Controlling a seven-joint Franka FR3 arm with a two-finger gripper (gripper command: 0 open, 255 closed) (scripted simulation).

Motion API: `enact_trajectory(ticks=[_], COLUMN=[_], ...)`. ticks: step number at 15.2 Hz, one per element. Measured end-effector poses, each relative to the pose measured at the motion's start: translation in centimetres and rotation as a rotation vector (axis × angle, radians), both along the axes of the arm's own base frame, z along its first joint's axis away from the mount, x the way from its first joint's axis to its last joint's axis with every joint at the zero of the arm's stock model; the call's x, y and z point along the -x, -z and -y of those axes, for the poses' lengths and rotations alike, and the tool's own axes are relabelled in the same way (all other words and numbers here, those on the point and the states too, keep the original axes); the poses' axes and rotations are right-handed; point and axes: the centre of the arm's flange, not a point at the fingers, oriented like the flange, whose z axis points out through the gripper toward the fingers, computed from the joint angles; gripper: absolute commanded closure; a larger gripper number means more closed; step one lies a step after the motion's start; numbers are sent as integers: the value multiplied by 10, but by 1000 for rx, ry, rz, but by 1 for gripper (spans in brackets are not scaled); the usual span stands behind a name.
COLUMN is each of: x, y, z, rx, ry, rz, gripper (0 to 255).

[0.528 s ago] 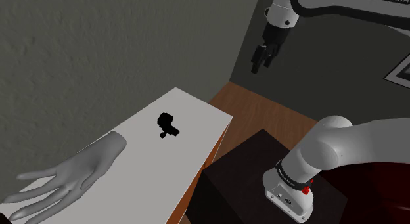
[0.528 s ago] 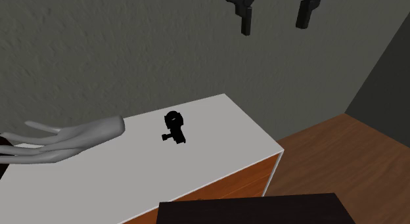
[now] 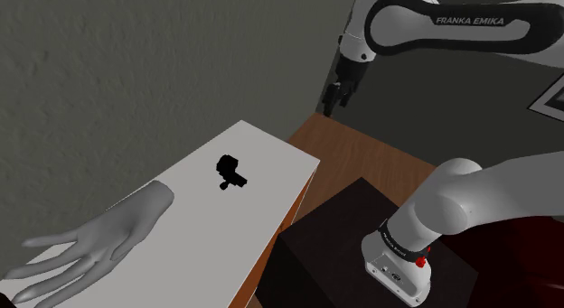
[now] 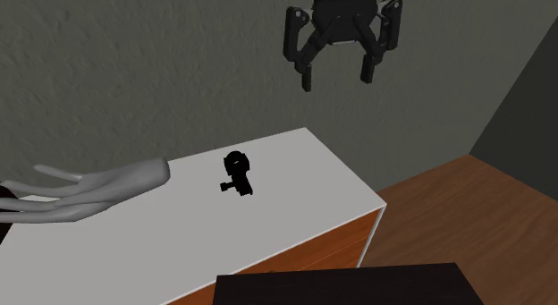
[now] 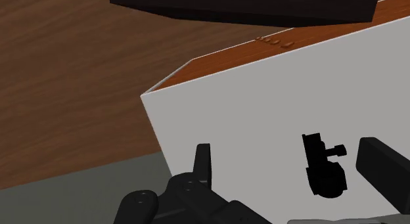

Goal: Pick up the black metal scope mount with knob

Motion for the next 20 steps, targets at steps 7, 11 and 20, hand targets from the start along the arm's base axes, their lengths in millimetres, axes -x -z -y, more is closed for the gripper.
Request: enact_trajectory(ticks=[7, 11, 20], x=[-39, -61, -111], y=[74, 117, 211], z=[-30, -51, -95], rx=[-23, -37, -66], ry=[-66, -103, -187], rz=[8, 13, 23], gripper=[0, 0, 0])
